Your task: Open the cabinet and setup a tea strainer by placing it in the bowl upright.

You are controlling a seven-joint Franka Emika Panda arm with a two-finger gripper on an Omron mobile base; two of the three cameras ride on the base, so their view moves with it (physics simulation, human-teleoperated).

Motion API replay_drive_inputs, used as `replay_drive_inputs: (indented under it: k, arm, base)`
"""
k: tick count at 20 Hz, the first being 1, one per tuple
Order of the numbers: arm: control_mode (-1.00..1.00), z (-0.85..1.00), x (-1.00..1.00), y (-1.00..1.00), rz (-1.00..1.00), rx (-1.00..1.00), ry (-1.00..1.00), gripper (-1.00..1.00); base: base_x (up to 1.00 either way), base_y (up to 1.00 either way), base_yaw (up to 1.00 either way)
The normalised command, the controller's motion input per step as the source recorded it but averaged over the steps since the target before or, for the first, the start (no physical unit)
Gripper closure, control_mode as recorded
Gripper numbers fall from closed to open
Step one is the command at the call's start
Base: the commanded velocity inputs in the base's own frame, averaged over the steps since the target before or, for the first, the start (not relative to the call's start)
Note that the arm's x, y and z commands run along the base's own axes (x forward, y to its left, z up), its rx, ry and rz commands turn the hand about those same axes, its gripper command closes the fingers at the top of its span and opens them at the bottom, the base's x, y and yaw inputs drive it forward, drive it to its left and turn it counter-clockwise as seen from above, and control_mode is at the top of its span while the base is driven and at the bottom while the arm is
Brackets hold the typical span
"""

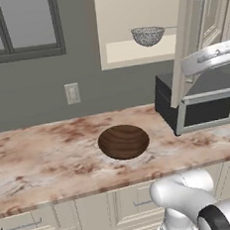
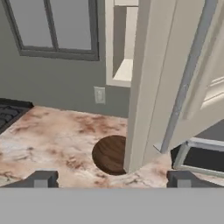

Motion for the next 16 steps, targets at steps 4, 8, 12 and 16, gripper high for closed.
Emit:
replay_drive_inputs:
  k: [4, 8, 12, 16]
  arm:
    - [-1.00, 0.02, 0.00, 0.98, 0.00, -0.45, 0.21, -1.00]
    - [-1.00, -0.01, 0.02, 0.81, -0.02, -0.50, 0.31, -1.00]
    - [-1.00, -0.15, 0.24, 0.51, -0.04, -0.55, 0.34, -1.00]
    - [-1.00, -0.62, 0.24, 0.03, -0.08, -0.51, 0.27, -1.00]
  base:
    - [0.00, 0.00, 0.00]
    - [0.00, 0.00, 0.00]
    - [0.00, 0.00, 0.00]
    - [0.00, 0.00, 0.00]
